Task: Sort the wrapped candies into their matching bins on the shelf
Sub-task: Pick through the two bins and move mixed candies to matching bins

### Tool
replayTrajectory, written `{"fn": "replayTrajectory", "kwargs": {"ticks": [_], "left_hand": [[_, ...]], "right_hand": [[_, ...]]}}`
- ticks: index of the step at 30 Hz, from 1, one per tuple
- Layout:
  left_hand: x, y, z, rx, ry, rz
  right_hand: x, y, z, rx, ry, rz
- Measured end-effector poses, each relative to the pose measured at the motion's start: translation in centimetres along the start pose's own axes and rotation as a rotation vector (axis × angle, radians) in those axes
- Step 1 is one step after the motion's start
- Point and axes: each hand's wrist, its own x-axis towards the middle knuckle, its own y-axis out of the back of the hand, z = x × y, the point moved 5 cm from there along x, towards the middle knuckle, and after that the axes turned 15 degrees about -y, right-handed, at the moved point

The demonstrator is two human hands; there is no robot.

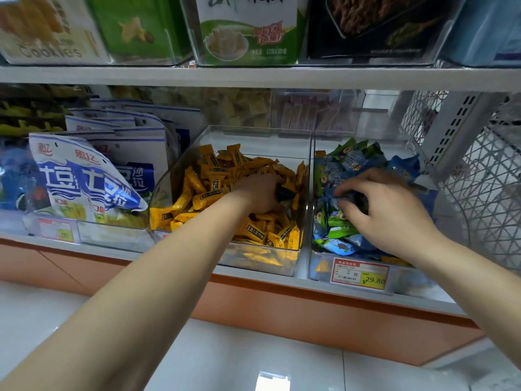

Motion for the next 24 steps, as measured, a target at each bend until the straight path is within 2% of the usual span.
{"fn": "replayTrajectory", "kwargs": {"ticks": [5, 15, 20, 24], "left_hand": [[0.3, -0.1, -0.3, 0.052, 0.018, 0.066], [0.4, 0.9, -0.3, -0.105, 0.104, 0.244], [0.0, 0.9, -0.1, -0.115, 0.028, 0.236], [-1.5, 2.9, 0.3, -0.179, -0.033, 0.377]], "right_hand": [[-0.1, -0.2, 0.1, 0.003, 0.008, -0.002], [0.0, -0.2, -0.2, 0.014, -0.003, -0.015], [0.0, -0.1, -0.1, 0.016, 0.0, -0.018], [0.0, 0.1, -0.1, 0.01, -0.002, -0.034]]}}
